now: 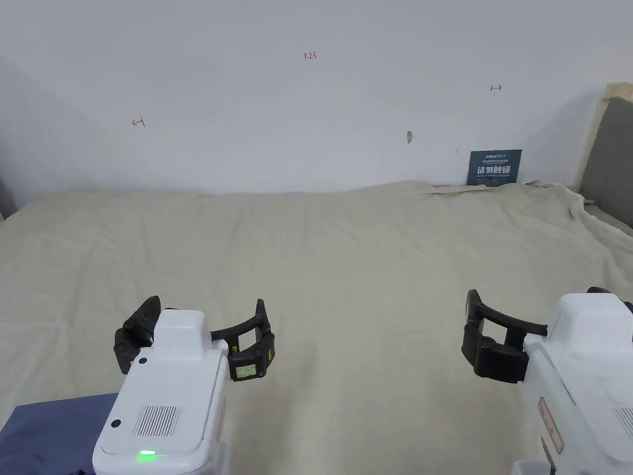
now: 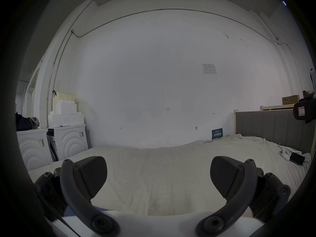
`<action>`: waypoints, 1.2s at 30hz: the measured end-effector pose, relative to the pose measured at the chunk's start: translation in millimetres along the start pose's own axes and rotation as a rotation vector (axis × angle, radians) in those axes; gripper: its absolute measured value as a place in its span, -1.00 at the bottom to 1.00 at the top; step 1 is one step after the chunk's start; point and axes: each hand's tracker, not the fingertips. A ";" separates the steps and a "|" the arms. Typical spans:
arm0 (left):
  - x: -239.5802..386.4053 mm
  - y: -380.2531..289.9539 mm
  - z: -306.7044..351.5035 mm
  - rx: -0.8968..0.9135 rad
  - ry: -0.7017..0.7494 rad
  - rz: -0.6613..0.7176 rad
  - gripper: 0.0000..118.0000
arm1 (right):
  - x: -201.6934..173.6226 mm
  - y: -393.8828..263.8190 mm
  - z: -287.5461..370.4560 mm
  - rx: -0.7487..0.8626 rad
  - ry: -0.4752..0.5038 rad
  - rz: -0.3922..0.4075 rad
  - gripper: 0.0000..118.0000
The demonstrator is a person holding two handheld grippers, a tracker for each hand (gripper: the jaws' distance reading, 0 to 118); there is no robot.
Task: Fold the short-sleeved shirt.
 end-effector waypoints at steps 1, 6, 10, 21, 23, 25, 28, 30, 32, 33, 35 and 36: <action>-0.2 0.1 -0.1 0.001 -0.001 0.000 1.00 | -0.1 0.2 0.1 0.001 -0.001 -0.001 0.93; 1.1 0.7 0.7 0.001 -0.005 -0.002 1.00 | -0.4 1.2 0.1 0.005 0.003 -0.001 0.93; 1.2 1.0 0.5 0.000 -0.008 -0.005 1.00 | -0.8 1.4 0.1 0.005 0.001 0.002 0.93; -1.7 1.5 1.3 -0.002 -0.009 0.003 1.00 | 0.1 -0.8 0.2 0.006 -0.004 -0.022 0.93; -1.9 1.1 1.4 -0.002 -0.007 0.005 1.00 | 0.4 -1.9 0.6 0.012 -0.005 -0.025 0.93; -2.6 1.0 1.3 -0.001 -0.004 0.005 1.00 | 0.4 -1.5 1.0 0.006 0.001 -0.025 0.93; -2.7 1.1 1.3 -0.003 -0.006 0.009 1.00 | 0.8 1.7 -0.3 -0.032 0.004 -0.035 0.93; -3.0 0.9 1.3 -0.002 -0.007 0.010 1.00 | 1.6 5.9 -1.5 -0.073 0.003 -0.071 0.93; -3.5 0.8 1.1 0.004 -0.003 0.009 1.00 | 0.6 14.1 -0.5 -0.137 -0.003 -0.124 0.93; -3.9 0.8 0.7 0.005 -0.001 0.009 1.00 | 1.1 18.5 -1.7 -0.183 -0.014 -0.156 0.93; -4.1 1.2 0.0 0.002 -0.001 0.010 1.00 | 3.6 26.1 -4.4 -0.278 -0.030 -0.206 0.93; -4.6 1.3 -0.2 0.002 0.000 0.010 1.00 | 5.0 28.7 -6.1 -0.328 -0.040 -0.223 0.93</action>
